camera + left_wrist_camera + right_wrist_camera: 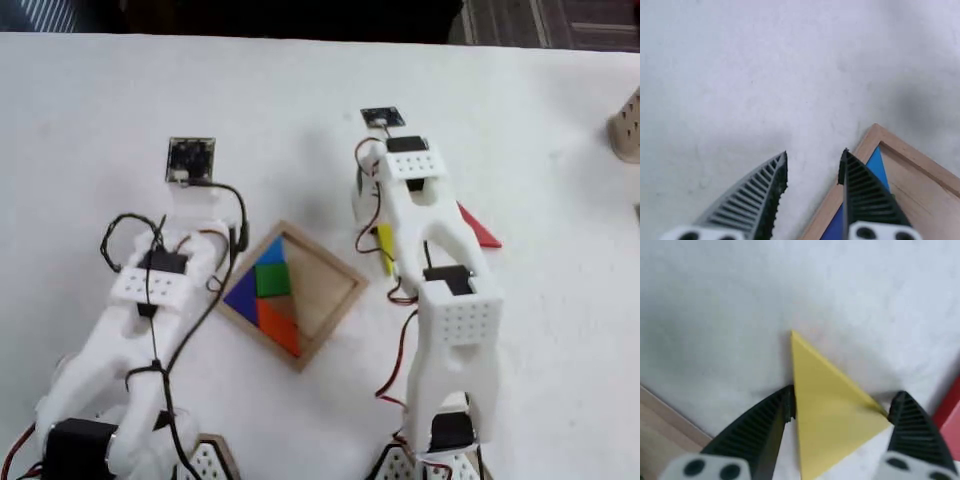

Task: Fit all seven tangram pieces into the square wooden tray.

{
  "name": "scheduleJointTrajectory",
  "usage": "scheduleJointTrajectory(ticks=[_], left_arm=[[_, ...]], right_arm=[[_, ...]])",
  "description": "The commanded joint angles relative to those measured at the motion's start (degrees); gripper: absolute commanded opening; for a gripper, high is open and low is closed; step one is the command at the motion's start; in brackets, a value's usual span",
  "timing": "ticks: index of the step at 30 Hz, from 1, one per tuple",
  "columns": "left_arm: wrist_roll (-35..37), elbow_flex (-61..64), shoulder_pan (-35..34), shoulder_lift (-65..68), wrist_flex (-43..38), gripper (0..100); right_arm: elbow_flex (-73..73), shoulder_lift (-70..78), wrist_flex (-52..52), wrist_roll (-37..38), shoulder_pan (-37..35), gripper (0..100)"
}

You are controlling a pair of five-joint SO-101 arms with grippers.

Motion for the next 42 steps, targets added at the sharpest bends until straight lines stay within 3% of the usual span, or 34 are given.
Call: scheduleJointTrajectory(ticks=[1, 7, 19, 42], left_arm=[[-0.7, -3.2, -0.5, -0.1, -1.8, 18], [-0.7, -3.2, -0.5, -0.1, -1.8, 18], [-0.7, -3.2, -0.5, -0.1, -1.8, 18], [-0.7, -3.2, -0.5, -0.4, -1.8, 18]], right_arm=[[-2.7, -1.3, 1.8, 0.8, -0.3, 29.1], [-3.8, -3.7, 5.5, 0.8, -0.3, 35.5], [3.7, -7.4, 2.3, -1.4, -0.2, 35.4], [4.7, -5.1, 0.4, -5.3, 0.3, 30.1]])
